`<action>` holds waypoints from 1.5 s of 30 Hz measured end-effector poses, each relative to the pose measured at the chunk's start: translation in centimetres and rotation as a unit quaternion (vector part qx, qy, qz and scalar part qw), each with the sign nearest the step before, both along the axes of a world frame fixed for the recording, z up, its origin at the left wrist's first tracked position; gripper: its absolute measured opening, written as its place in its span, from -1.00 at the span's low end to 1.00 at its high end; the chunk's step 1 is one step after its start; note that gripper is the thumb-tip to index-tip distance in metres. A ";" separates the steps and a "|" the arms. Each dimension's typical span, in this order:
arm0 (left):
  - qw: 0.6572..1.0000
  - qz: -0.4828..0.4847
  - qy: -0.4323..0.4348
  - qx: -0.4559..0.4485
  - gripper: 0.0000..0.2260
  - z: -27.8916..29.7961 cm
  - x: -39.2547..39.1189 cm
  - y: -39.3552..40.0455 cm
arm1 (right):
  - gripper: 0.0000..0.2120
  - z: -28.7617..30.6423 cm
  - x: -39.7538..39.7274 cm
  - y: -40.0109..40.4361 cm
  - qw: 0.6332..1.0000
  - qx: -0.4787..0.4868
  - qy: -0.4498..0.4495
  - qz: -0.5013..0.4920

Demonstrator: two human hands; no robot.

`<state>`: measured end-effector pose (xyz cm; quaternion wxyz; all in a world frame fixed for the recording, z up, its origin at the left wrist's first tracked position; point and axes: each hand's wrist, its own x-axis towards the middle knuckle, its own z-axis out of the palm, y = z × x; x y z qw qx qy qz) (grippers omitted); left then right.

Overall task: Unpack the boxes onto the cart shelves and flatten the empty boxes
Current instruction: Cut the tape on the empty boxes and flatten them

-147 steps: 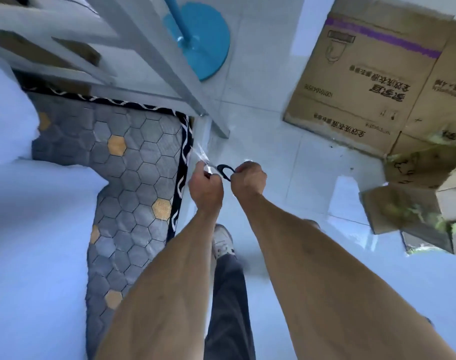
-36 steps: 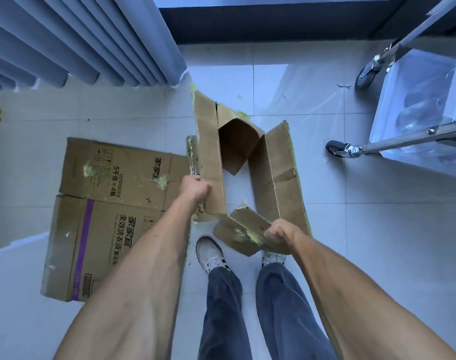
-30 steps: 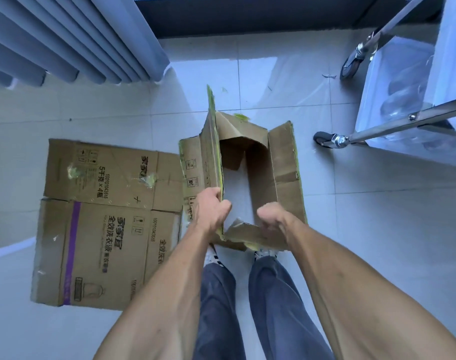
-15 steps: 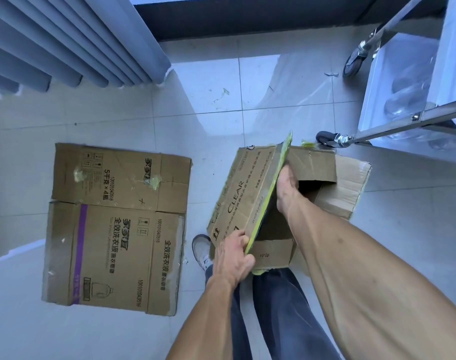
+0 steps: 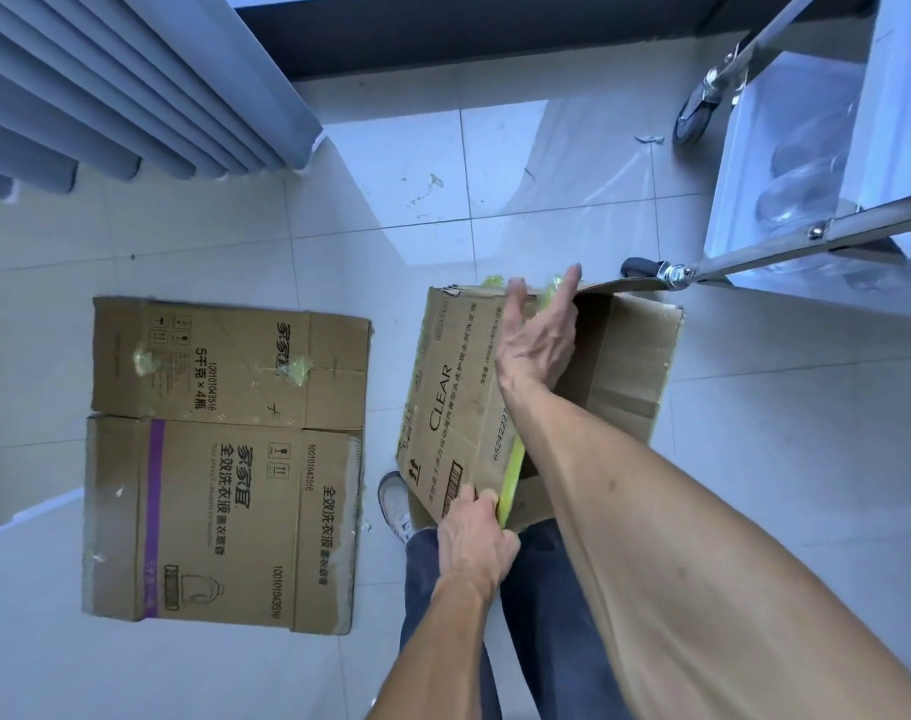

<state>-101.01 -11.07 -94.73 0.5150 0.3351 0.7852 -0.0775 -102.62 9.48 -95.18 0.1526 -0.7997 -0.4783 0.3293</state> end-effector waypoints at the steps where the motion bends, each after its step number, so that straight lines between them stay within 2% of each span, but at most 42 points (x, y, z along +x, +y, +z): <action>1: 0.999 0.041 -0.027 -0.003 -0.79 0.2 0.2 0.5 | -0.25 -0.1 0.0 -0.5 0.999 -0.037 -0.027 0.024; 3: 0.989 0.109 -0.098 0.003 -0.69 0.4 0.3 1.3 | -0.18 -0.7 0.5 -1.9 0.992 -0.098 -0.072 0.010; 4: 0.984 0.113 -0.139 -0.007 -0.66 0.4 0.3 1.5 | -0.22 -0.9 1.0 -2.5 0.989 -0.117 -0.092 -0.019; 5: 0.981 0.084 -0.173 -0.031 -0.67 0.3 0.3 1.4 | -0.32 -1.1 1.6 -2.9 0.984 -0.129 -0.116 -0.047; 7: 0.972 -0.041 -0.209 -0.104 -0.67 0.1 0.3 1.1 | -0.58 -1.3 2.8 -3.4 0.972 -0.154 -0.159 -0.079; 8: 0.964 -0.051 -0.223 -0.132 -0.60 -0.4 0.5 0.3 | -0.62 -1.6 3.6 -3.4 0.967 -0.163 -0.175 -0.086; 10: 0.956 0.044 -0.241 -0.160 -0.57 -1.4 0.6 -1.0 | -0.56 -2.1 5.3 -2.8 0.958 -0.182 -0.202 -0.094; 12: 0.968 0.128 -0.162 -0.142 -0.73 -2.6 0.4 -1.8 | -0.59 -2.6 7.1 -2.1 0.947 -0.183 -0.233 -0.125; 14: 0.978 0.174 -0.035 -0.112 -0.80 -4.0 -0.2 -2.2 | -0.65 -3.3 8.7 -1.8 0.932 -0.177 -0.258 -0.182; 17: 0.974 0.201 0.060 -0.084 -0.67 -5.8 -1.5 -1.6 | -0.64 -4.6 10.7 -2.7 0.919 -0.188 -0.281 -0.203; 21: 0.987 0.086 0.134 0.031 -0.55 -7.8 -3.5 1.6 | -0.63 -6.9 12.8 -6.1 0.904 -0.233 -0.272 -0.235; 24: 0.989 -0.032 0.113 0.089 -0.41 -9.0 -4.5 6.2 | -0.46 -8.0 13.7 -9.7 0.887 -0.268 -0.248 -0.283; 26: 0.984 -0.091 0.081 0.131 -0.35 -9.4 -4.1 9.3 | -0.35 -8.5 13.8 -11.3 0.876 -0.266 -0.249 -0.316; 28: 0.973 -0.150 0.052 0.167 -0.33 -9.7 -3.1 11.6 | -0.33 -8.8 14.0 -12.0 0.879 -0.230 -0.261 -0.326; 31: 0.961 -0.231 0.029 0.147 -0.32 -10.6 -1.7 13.0 | -0.33 -8.8 14.4 -12.5 0.919 -0.156 -0.281 -0.230; 33: 0.956 -0.266 0.032 0.120 -0.33 -11.5 -1.0 12.8 | -0.16 -9.2 15.2 -12.8 0.930 -0.151 -0.288 -0.173; 37: 0.960 -0.261 0.029 0.092 -0.40 -13.2 -0.5 11.7 | -0.25 -10.0 17.8 -11.9 0.890 -0.178 -0.261 -0.330; 38: 0.962 -0.254 0.038 0.094 -0.42 -13.4 -0.5 11.2 | -0.19 -9.9 18.2 -11.9 0.893 -0.173 -0.268 -0.317; 40: 0.960 -0.249 0.077 0.104 -0.43 -13.5 -0.5 10.6 | -0.09 -9.9 18.8 -12.4 0.931 -0.128 -0.281 -0.196; 43: 0.954 -0.233 0.136 0.132 -0.42 -13.8 -0.4 11.5 | -0.14 -10.8 18.4 -12.0 0.961 -0.109 -0.249 0.044; 45: 0.953 -0.213 0.150 0.156 -0.47 -14.2 -0.6 13.2 | -0.23 -12.0 17.8 -10.2 0.963 -0.132 -0.210 0.104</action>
